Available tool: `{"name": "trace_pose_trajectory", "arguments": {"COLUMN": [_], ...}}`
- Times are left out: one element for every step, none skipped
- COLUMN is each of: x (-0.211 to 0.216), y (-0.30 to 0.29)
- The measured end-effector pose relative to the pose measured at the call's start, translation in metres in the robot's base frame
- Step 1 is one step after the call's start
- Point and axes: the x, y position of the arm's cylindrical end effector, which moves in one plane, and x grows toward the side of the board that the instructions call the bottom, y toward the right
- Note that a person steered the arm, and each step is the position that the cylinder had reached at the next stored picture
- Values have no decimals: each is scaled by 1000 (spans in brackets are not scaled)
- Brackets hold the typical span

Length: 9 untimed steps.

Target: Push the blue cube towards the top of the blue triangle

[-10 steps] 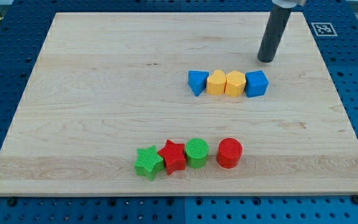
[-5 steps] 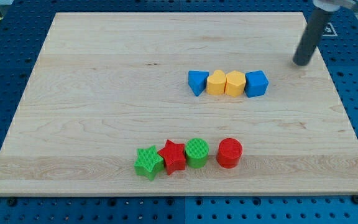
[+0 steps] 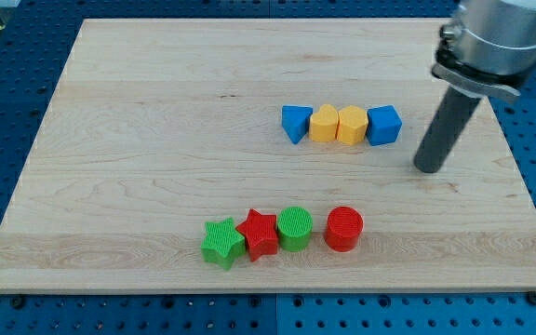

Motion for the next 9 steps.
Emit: {"name": "trace_pose_trajectory", "arguments": {"x": [-16,-39,-60,-77,-81,-84,-95,-103,-104], "y": [-19,-26,-31,-38,-35,-23,-23,-30,-71]}}
